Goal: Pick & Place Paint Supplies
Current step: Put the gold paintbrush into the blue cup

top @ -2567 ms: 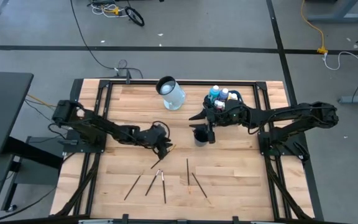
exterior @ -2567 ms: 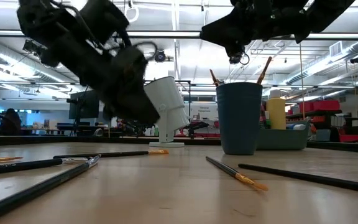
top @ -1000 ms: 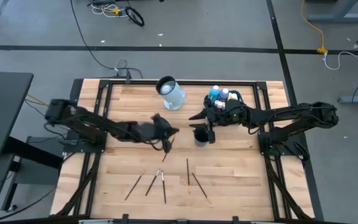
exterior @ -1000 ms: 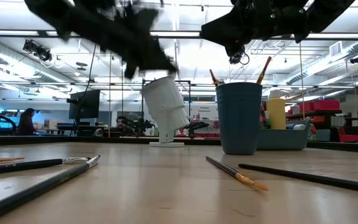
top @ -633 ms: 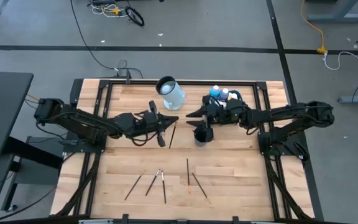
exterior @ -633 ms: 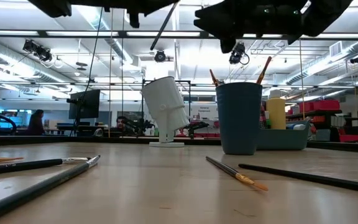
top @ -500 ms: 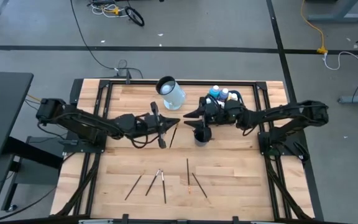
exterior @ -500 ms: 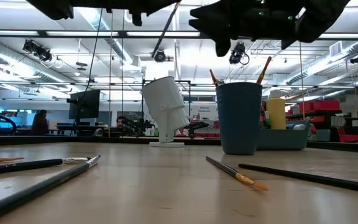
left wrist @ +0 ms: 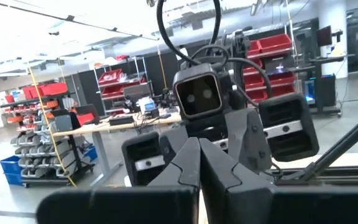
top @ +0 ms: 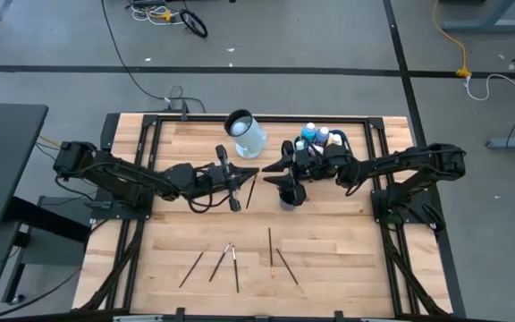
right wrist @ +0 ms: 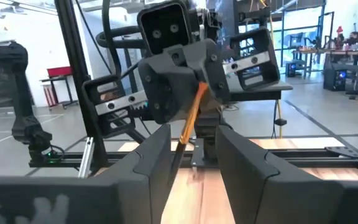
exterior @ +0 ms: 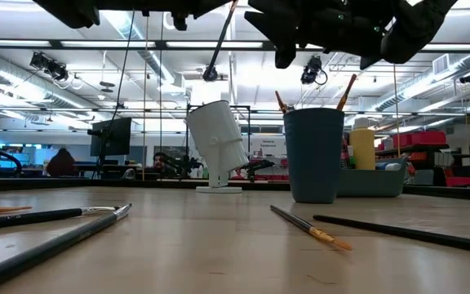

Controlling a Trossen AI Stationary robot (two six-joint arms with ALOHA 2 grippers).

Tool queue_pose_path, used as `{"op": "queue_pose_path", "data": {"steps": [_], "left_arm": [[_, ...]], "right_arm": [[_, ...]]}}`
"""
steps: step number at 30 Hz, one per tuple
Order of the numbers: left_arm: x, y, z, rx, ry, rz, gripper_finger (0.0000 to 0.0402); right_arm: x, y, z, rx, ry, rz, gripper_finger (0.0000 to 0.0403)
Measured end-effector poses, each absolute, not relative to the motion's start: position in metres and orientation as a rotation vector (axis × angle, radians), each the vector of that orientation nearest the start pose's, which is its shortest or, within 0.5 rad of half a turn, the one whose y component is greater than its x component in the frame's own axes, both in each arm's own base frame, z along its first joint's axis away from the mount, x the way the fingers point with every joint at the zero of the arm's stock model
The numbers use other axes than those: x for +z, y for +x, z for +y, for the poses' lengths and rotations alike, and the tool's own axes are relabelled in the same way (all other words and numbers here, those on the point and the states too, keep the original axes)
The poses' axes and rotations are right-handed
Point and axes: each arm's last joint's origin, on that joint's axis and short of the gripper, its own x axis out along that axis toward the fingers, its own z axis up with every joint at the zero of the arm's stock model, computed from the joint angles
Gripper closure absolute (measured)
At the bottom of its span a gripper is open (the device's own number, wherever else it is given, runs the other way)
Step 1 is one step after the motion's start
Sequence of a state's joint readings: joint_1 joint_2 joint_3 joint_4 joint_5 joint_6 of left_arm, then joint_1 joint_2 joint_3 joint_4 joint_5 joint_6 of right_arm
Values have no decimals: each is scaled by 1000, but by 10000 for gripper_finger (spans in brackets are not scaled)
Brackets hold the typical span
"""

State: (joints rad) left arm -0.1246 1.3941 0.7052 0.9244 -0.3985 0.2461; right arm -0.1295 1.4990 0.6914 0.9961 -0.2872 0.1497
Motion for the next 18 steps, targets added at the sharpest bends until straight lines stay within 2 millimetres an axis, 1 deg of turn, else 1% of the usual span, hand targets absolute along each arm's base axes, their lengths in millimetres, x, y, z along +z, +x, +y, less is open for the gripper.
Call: {"op": "queue_pose_path", "data": {"steps": [4,8,13,18], "left_arm": [[278,292,-26,273,187,-213,400],[277,292,-25,285,205,-209,399],[268,301,-20,299,207,-226,400],[254,311,-17,317,251,-238,400]], "right_arm": [[249,306,-33,131,114,-174,272],[249,306,-33,129,114,-175,272],[249,306,-33,129,114,-176,272],[248,306,-33,129,122,-165,272]]}}
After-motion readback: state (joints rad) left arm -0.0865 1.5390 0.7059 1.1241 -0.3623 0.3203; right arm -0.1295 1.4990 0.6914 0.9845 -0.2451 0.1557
